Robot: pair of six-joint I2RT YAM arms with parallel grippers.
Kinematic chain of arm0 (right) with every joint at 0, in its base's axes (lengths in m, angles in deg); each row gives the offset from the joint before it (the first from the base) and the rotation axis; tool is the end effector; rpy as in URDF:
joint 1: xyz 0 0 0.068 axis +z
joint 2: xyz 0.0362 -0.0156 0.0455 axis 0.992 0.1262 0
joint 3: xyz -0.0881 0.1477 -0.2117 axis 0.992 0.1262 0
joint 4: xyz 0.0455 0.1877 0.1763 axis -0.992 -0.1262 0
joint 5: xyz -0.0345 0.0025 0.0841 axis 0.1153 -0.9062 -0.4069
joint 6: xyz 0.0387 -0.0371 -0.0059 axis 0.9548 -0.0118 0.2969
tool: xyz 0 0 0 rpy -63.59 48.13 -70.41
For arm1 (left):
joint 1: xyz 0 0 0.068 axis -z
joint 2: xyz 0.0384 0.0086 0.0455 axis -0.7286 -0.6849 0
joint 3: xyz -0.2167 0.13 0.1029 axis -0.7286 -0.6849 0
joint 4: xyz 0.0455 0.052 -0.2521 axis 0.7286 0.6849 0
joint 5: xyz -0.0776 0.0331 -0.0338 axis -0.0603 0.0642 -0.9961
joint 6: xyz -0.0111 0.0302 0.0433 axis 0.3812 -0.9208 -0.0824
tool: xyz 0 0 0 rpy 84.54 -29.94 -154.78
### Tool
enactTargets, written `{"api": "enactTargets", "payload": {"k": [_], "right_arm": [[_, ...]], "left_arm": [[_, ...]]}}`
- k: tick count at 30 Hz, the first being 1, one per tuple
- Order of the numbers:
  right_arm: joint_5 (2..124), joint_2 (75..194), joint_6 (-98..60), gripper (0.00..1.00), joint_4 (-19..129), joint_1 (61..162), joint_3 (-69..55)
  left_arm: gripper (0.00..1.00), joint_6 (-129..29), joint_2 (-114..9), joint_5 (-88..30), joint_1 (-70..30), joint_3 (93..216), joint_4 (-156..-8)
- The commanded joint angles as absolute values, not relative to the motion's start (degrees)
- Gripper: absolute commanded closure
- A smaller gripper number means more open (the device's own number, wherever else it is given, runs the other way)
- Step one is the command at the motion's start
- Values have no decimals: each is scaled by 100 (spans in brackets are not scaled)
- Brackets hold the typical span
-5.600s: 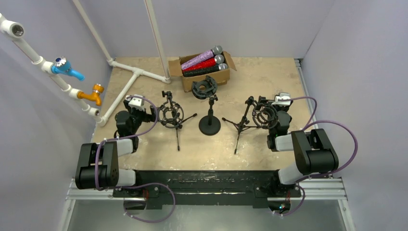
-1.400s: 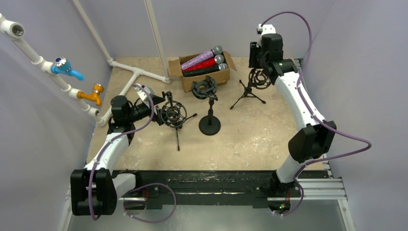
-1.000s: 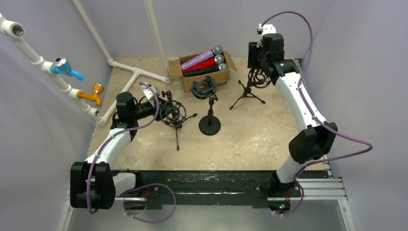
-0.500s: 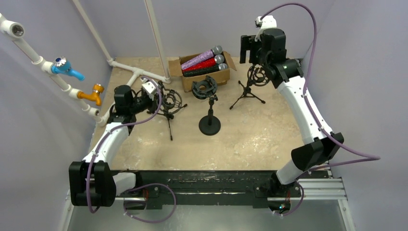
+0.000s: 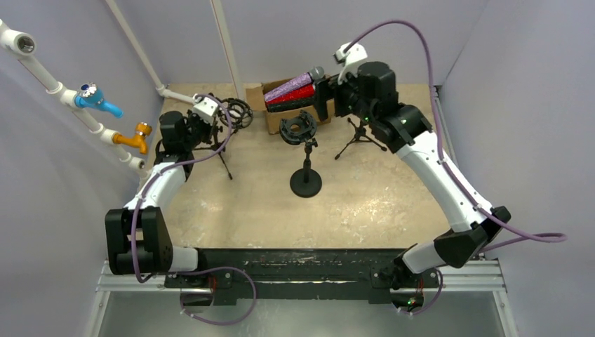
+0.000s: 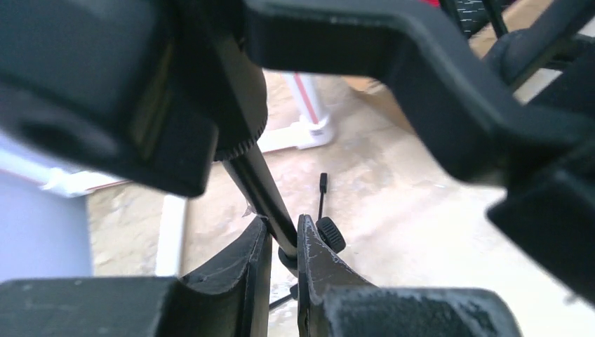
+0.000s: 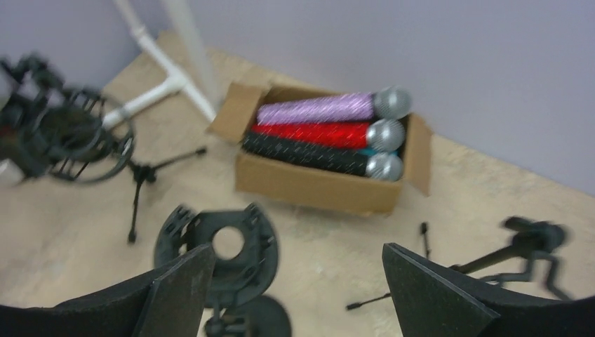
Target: Attach the microphones to the stand
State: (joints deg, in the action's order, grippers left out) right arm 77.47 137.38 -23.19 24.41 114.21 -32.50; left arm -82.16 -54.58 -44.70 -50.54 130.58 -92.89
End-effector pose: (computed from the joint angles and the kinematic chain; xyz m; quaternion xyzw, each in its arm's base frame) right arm 0.2711 0.1613 0.4778 -0.1618 0.7733 0.1379 0.5973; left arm 0.3085 0.0057 0.2741 0.2370 0.7556 -0.0396 0.6094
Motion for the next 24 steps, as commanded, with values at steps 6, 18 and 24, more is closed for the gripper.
{"api": "enactTargets", "payload": {"k": [6,18,24], "right_arm": [[7474,14002,-2237,5,2165,12361,-2609],[7792,14247,-2142,18,2266,12362,-2693],[7800,14201,-2101,26,2546,12353,-2549]], "left_arm": [[56,-8594,-5658,-3474,-5309,13406,-9291],[11,-7863,-4410,-4505,-5372,12805,-7682],[10,-7497,-3715,-4583,-5392,12520,-6780]]}}
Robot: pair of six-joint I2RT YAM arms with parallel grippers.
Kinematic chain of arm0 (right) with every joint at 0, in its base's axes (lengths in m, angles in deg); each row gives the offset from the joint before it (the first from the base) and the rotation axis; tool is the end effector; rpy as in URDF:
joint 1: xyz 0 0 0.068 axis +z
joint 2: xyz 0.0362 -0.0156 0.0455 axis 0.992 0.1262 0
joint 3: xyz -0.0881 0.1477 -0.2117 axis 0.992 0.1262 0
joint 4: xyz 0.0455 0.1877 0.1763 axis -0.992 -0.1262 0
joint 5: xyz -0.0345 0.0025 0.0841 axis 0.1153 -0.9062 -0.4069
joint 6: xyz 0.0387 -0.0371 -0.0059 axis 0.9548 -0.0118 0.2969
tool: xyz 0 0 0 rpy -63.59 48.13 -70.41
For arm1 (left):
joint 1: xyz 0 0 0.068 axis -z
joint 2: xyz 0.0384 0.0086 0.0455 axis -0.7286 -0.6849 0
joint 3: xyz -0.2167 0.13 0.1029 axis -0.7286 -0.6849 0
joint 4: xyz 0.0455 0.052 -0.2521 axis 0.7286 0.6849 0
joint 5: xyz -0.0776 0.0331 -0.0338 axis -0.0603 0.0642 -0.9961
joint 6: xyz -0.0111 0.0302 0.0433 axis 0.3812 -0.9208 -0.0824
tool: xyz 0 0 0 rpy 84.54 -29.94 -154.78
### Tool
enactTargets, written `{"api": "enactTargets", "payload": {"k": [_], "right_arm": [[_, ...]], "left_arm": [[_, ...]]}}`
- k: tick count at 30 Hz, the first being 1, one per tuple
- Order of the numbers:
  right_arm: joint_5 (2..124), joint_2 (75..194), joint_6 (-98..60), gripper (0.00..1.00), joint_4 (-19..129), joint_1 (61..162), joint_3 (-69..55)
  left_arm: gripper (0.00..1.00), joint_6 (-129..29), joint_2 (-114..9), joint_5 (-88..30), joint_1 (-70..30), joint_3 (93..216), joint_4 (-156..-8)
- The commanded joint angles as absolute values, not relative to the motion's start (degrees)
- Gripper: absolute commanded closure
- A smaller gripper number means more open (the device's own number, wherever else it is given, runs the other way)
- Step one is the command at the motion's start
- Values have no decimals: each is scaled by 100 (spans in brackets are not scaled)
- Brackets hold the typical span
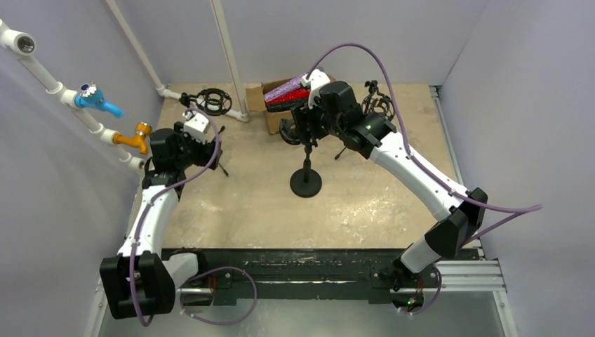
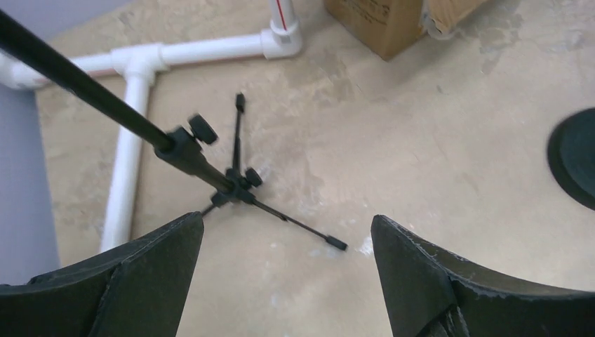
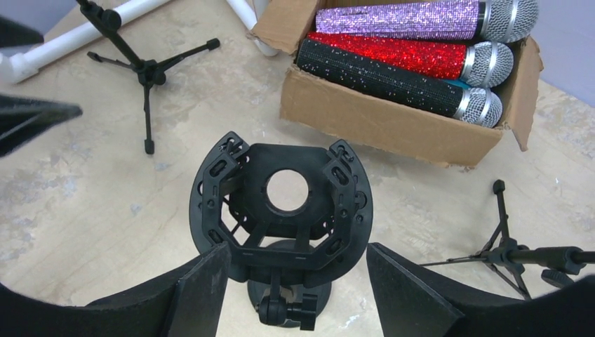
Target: Attach the microphones to the stand
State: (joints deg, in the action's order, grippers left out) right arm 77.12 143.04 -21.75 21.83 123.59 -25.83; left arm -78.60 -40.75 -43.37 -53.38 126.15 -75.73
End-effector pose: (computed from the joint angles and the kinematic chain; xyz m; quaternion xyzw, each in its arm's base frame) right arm 0.2698 0.2283 0.4036 -0.2450 0.8270 0.1510 0.4829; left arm 0.2513 0.0152 0.2799 0.1803 0.8090 -0.0528 0.5569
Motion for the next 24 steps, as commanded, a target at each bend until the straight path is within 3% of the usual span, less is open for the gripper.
{"api": "enactTargets", "payload": {"k": [1,9,13,18,24], "right_arm": [[7823,14205,-2106,27,2565,12334,-2563],[7491,14543,-1967,37,2510,11980,-2722],[7356,14860,-1967,45,2354,11984,-2669],[7149,14898,-1867,70,2513,12018,-2575],[6869,15194,-1535,90,2761,12330,-3085]], "left_arm": [[10,-7495,-3631,-4620,-5389,12536,-6514],[9,-7862,-3219,-6080,-5397,13031,-4550],[7,-7588,-3287,-6711,-5353,13345,-4450],[7,-7288,-3371,-6748,-5221,13616,-4541],[8,-6967,-3394,-6547,-5210,14012,-4523]]}}
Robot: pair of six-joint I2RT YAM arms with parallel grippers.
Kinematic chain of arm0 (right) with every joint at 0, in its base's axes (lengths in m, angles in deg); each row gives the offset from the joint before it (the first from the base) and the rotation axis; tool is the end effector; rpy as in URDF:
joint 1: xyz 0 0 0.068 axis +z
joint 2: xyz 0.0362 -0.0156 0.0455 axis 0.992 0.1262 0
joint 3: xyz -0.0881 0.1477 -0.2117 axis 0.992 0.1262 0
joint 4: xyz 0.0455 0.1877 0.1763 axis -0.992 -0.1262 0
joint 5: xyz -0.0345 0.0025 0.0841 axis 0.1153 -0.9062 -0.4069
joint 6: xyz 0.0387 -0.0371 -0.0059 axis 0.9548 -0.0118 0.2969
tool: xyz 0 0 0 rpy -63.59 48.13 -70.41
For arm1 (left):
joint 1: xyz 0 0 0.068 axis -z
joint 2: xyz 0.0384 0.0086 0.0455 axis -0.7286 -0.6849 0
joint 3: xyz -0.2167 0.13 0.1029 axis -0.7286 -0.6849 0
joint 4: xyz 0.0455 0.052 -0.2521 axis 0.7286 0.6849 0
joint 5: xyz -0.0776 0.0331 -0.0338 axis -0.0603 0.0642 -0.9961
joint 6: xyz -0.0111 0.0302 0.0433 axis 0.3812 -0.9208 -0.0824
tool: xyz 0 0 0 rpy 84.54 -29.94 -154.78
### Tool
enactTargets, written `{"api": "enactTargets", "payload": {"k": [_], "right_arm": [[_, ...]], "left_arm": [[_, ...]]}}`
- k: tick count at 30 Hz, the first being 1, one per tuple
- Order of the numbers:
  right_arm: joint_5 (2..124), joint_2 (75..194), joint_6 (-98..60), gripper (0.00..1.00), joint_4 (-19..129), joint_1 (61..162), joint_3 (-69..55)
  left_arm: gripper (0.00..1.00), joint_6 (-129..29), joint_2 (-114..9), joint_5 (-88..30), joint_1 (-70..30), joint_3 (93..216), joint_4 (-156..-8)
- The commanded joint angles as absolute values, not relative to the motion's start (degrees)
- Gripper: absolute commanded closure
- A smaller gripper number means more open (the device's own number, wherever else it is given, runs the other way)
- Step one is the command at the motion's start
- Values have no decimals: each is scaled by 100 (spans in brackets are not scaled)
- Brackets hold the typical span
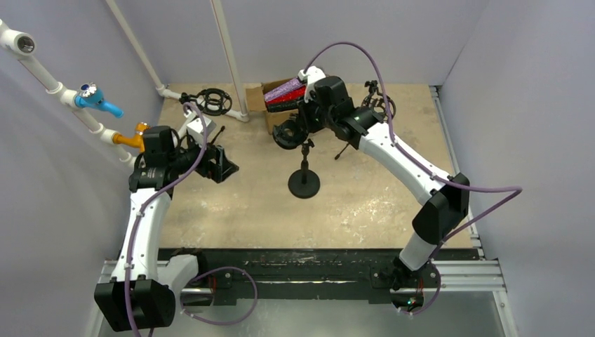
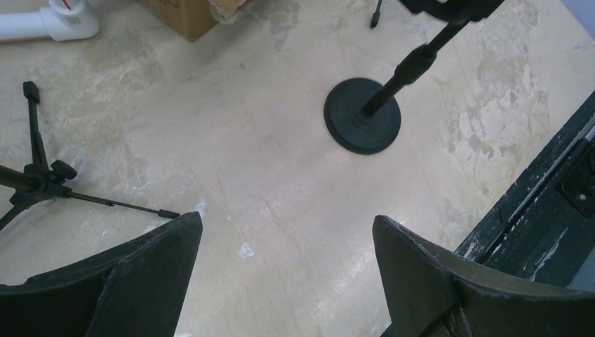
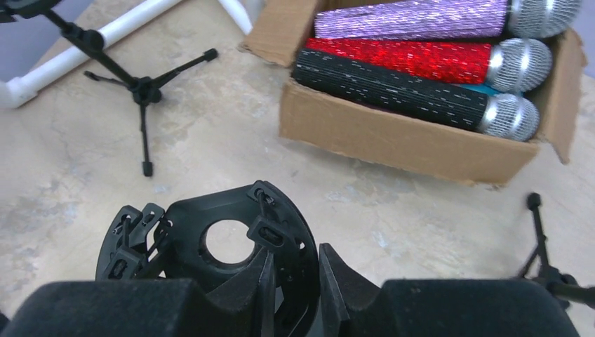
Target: Attach the microphones to the stand
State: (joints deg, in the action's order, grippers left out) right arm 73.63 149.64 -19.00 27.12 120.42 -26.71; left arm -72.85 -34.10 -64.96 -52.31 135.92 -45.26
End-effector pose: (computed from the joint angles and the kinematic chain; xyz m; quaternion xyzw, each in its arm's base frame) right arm 0.3098 0.2373 0.3769 -0.2176 0.8373 0.1725 0.4710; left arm 0.2044 -0.0052 0.3188 0.2056 0.8234 -0.2764 0.4510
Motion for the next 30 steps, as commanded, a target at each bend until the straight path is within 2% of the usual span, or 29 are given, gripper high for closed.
{"api": "enactTargets", "payload": {"k": [1,3,11,17,22,24,27,30], "right_arm": [[6843,15280,-1460,94,2790,12388,-3237],[6832,15469,-1362,100,2832,12508,-3572],[7088,16411,-1230,100,2744,13133,-5187],[7360,16918,-1021,100,3145,13363,-5475],[7669,17263,-1002,100,2912,13574,-5808],[7740,17260,-971,89,2940,13583,-5722],[7747,17183,-936,56,2979,13584,-5591],[7696,17080,-1015,35,2855,13567,-5782]], "left_arm": [[9,-6927,-3372,-6474,-5207,14074,-4521],[9,-6864,-3327,-6307,-5210,14197,-4465],[9,-6718,-3178,-5939,-5222,14701,-4255],[9,-6675,-3189,-5778,-5229,14893,-4116],[9,-6846,-3183,-5609,-5247,14766,-4098],[8,-6895,-3161,-5541,-5244,14670,-4174],[8,-6963,-3159,-5427,-5253,14560,-4253],[8,-7019,-3196,-5366,-5255,14533,-4260]]}}
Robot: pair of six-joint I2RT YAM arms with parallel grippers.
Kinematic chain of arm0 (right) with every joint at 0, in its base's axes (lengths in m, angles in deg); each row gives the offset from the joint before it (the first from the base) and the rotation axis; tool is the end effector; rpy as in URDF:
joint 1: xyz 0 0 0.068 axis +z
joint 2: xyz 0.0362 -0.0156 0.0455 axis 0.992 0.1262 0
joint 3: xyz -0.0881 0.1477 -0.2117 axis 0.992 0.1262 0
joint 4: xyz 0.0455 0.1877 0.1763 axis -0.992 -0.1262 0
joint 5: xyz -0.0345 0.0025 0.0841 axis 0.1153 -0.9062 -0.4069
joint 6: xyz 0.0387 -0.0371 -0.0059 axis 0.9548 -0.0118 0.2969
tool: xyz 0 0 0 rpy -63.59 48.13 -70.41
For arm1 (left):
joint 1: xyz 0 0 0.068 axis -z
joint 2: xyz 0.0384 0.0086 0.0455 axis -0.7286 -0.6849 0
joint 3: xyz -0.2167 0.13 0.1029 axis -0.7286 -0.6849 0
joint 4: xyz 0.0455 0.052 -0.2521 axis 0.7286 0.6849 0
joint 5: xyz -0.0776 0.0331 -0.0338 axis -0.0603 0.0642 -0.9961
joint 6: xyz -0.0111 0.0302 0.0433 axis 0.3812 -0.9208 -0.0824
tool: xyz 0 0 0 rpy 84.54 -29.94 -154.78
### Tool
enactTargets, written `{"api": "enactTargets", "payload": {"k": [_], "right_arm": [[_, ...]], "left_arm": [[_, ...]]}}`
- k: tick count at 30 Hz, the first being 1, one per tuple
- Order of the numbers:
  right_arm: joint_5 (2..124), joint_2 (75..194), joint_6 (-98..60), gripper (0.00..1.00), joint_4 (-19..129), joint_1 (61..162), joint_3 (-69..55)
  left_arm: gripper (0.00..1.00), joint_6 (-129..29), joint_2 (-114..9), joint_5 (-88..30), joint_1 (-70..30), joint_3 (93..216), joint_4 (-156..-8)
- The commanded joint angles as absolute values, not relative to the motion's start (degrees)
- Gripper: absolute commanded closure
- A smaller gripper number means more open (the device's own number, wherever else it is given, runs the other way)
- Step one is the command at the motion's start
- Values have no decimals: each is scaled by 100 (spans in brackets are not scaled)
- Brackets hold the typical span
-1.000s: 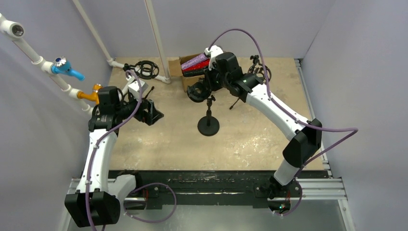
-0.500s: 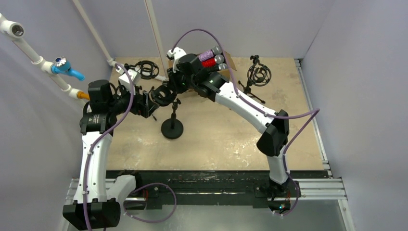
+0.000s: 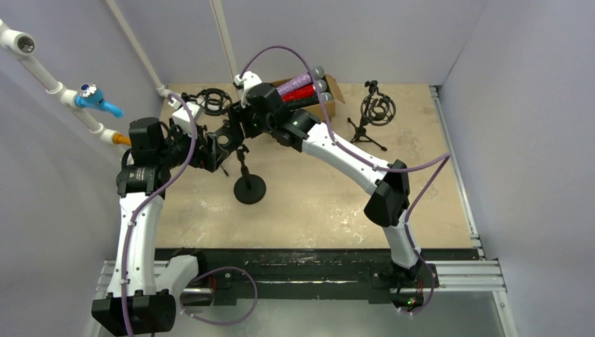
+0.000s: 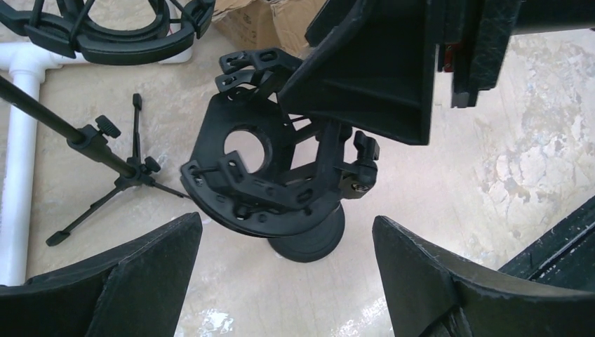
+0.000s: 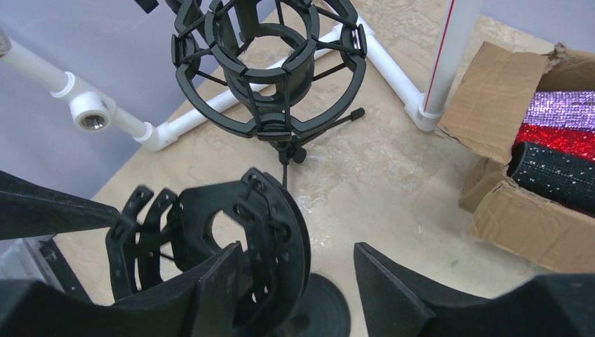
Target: Attach the microphones to the stand
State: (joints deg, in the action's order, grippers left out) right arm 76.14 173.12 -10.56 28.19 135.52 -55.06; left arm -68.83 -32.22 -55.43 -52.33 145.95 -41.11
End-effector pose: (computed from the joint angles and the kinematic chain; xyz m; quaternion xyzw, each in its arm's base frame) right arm 0.3000 0.3897 0.3745 -0.2448 0.8010 0.2748 0.4721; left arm 0.1930 -0.0017 0.3735 0.1600 0.8253 -0.2050 0.5013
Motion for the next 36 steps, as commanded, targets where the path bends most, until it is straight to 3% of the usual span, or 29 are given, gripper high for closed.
{"api": "enactTargets", "payload": {"k": [1,5,11,14,19,22,36], "right_arm": [[7744,17013,-1065,33,2793,13562,-5854],[7806,16581,-1143,22,2602,13394,-5983],[7636,15850,-1028,21,2782,12595,-5169],[7594,16049,-1110,26,2822,12280,-5089],[7634,17696,-1479,42,2162,12184,-6852],[7731,18173,-1582,47,2370,12180,-7273],[7489,18777,-1453,51,3470,12174,-6854]], "left_arm": [[8,-7032,-3207,-5360,-5257,14524,-4266],[8,-7085,-3226,-5321,-5252,14469,-4312],[8,-7129,-3156,-5283,-5260,14555,-4194],[6,-7066,-3091,-5345,-5273,14740,-4035],[2,-6874,-3136,-5350,-5274,15239,-3692],[0,-6889,-3128,-5317,-5273,15361,-3566],[0,-7029,-3167,-5302,-5270,15404,-3311]]}}
